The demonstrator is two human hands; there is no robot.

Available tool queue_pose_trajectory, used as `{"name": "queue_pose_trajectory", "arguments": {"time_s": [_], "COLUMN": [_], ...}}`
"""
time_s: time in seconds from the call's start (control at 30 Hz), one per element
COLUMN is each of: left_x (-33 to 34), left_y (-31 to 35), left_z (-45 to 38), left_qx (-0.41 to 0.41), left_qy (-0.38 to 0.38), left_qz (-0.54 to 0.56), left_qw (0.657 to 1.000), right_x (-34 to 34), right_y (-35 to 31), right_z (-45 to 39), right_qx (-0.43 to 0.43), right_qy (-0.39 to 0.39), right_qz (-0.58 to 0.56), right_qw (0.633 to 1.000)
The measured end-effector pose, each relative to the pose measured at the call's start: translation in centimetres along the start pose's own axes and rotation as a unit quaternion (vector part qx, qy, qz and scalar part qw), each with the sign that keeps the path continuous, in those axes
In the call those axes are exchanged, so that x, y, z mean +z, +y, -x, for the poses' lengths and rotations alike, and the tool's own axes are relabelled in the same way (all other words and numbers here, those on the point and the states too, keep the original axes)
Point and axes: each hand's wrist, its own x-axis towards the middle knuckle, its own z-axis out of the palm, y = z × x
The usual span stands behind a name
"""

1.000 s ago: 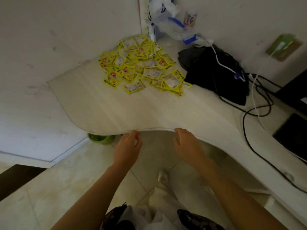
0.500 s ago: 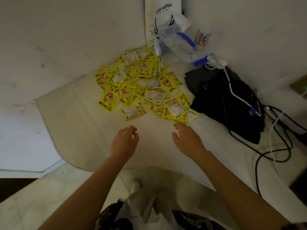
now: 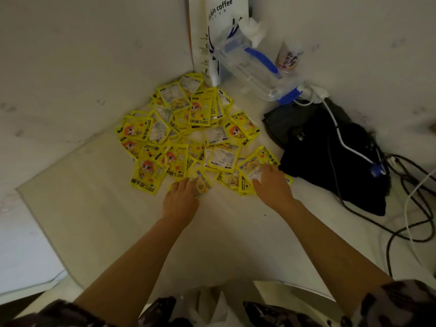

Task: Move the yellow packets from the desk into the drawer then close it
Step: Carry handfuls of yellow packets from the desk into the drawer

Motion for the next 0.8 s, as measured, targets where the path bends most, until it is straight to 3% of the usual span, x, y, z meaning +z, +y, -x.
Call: {"name": "queue_pose_trajectory", "arguments": {"time_s": [0.17, 0.37, 0.57, 0.7, 0.8], "left_x": [1.1, 2.0, 1.3, 1.3, 0.7], "left_y": [-0.7, -1.5, -1.9, -2.9, -3.0], "left_z": [-0.5, 1.1, 2.7, 3.2, 3.1], "left_qx": [0.023, 0.046, 0.061, 0.047, -0.005], "left_qy": [-0.047, 0.013, 0.022, 0.017, 0.005], "left_qz": [-0.080, -0.095, -0.109, -0.095, -0.020], "left_qw": [0.995, 0.994, 0.992, 0.994, 1.000], "right_x": [0.6, 1.4, 1.5, 2.1, 2.5], "right_y": [-0.1, -0.3, -0.6, -0.5, -0.2], "right_z": [-2.1, -2.9, -2.9, -2.3, -1.5], "right_qx": [0.031, 0.042, 0.093, 0.105, 0.083], "right_qy": [-0.011, -0.010, -0.030, -0.027, -0.013], "right_qz": [0.018, 0.048, 0.058, 0.063, 0.053], "right_qw": [0.999, 0.998, 0.994, 0.992, 0.995]}}
